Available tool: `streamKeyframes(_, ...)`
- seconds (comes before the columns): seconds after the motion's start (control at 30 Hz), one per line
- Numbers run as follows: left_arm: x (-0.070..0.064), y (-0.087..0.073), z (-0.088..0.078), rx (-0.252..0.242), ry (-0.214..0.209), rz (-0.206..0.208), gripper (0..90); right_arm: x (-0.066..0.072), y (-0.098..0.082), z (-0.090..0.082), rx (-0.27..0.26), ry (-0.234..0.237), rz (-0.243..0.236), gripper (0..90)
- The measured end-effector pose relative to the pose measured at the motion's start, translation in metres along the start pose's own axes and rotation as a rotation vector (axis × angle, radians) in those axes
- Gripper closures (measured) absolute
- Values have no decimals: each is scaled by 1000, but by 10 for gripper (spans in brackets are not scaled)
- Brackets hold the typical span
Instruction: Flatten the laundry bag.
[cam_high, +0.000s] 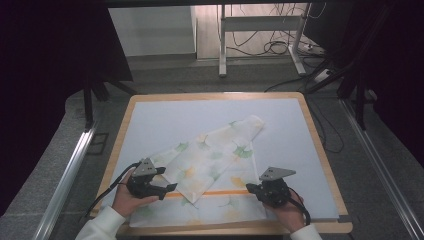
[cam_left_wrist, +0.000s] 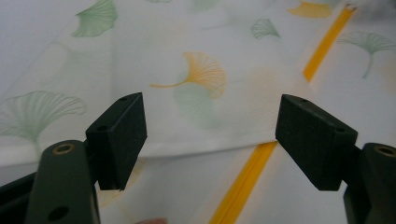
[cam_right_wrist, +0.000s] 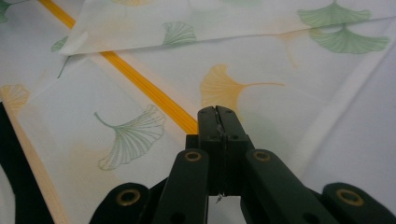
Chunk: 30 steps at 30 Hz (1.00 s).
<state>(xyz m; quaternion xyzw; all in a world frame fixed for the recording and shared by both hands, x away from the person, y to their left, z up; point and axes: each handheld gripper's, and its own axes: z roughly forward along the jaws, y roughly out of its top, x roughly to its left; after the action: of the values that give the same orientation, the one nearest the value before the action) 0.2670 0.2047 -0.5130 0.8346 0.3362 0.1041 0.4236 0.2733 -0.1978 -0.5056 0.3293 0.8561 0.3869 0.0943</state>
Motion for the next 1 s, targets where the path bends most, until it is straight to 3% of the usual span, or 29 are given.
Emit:
streamKeyframes(0.43,-24,13,12,25,-23,102,277,13,2,15,48,42,-31,892)
streamKeyframes(1.0,-28,24,24,30,-19,124,299,13,-1,25,117,48,-24,893)
